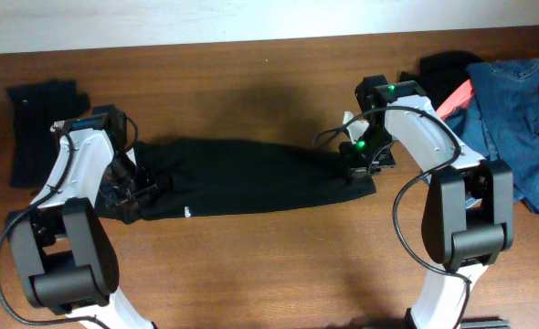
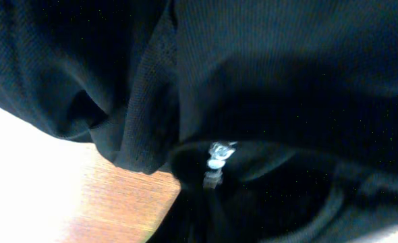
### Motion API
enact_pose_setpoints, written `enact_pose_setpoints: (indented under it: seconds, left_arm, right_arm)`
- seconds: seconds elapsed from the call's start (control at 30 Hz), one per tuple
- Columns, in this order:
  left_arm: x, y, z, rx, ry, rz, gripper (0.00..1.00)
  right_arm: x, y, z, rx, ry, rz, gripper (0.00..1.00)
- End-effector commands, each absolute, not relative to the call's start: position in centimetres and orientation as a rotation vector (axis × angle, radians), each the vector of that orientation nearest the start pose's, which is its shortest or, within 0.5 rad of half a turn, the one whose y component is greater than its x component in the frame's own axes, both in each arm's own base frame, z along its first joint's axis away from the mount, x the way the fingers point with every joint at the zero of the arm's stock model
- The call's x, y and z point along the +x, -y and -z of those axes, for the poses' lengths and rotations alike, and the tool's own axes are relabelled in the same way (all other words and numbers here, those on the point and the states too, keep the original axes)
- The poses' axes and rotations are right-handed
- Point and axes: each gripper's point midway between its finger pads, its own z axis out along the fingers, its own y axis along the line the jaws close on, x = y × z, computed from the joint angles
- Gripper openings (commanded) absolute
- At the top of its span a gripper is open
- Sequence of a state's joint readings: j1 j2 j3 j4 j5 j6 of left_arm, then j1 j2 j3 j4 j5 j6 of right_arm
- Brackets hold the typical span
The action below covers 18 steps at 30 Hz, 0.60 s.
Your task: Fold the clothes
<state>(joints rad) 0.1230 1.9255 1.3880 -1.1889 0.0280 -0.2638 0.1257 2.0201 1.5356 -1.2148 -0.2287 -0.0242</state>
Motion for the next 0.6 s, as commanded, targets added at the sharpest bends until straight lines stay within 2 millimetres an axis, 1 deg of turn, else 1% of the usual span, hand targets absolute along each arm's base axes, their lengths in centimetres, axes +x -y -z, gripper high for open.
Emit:
enact_pose_setpoints:
  seconds: [0.0,0.03,0.1,0.13,0.2,0.27,0.33,0.43,0.47,0.53,0.57]
  left_arm:
    - [31.2,-3.7,-5.1,-0.658,-3.21,0.014,0.44]
    - [31.2,-3.7,-5.1,-0.658,-3.21,0.014,0.46]
    - [31.2,-3.7,-5.1,-0.657,-3.209,0.014,0.46]
    - [31.3,-3.7,-5.1,-0.656,-3.205,0.015,0.46]
    - [32.2,-3.8,-5.4,-0.649,-3.171,0.019,0.46]
    - [33.6,-3.9,-6.5,-0.639,-3.124,0.031,0.46]
    - [35.5,-4.1,-8.6,-0.622,-3.047,0.04,0.46]
    - [38.0,-4.0,-12.7,-0.59,-2.92,0.095,0.46]
    - [38.6,-3.7,-14.2,-0.577,-2.877,0.123,0.46]
    - [39.2,-3.3,-16.5,-0.552,-2.813,0.17,0.46]
    - [39.4,-3.0,-17.3,-0.538,-2.791,0.189,0.46]
  right_arm:
    - [34.1,-8.3,-5.8,-0.233,-3.231,-0.356,0.24]
    - [34.1,-8.3,-5.8,-0.234,-3.231,-0.355,0.34]
    - [34.1,-8.0,-5.8,-0.235,-3.233,-0.328,0.42]
    - [34.2,-7.8,-5.7,-0.236,-3.231,-0.309,0.45]
    - [34.6,-7.7,-5.8,-0.237,-3.217,-0.294,0.46]
    - [35.6,-7.7,-6.5,-0.235,-3.184,-0.294,0.5]
    - [37.0,-7.8,-8.1,-0.232,-3.132,-0.294,0.52]
    - [39.1,-7.8,-11.0,-0.23,-3.054,-0.293,0.55]
    - [39.6,-7.9,-12.0,-0.232,-3.032,-0.293,0.56]
    - [40.1,-8.2,-13.5,-0.236,-3.006,-0.306,0.56]
    - [40.2,-8.4,-13.9,-0.237,-2.995,-0.322,0.56]
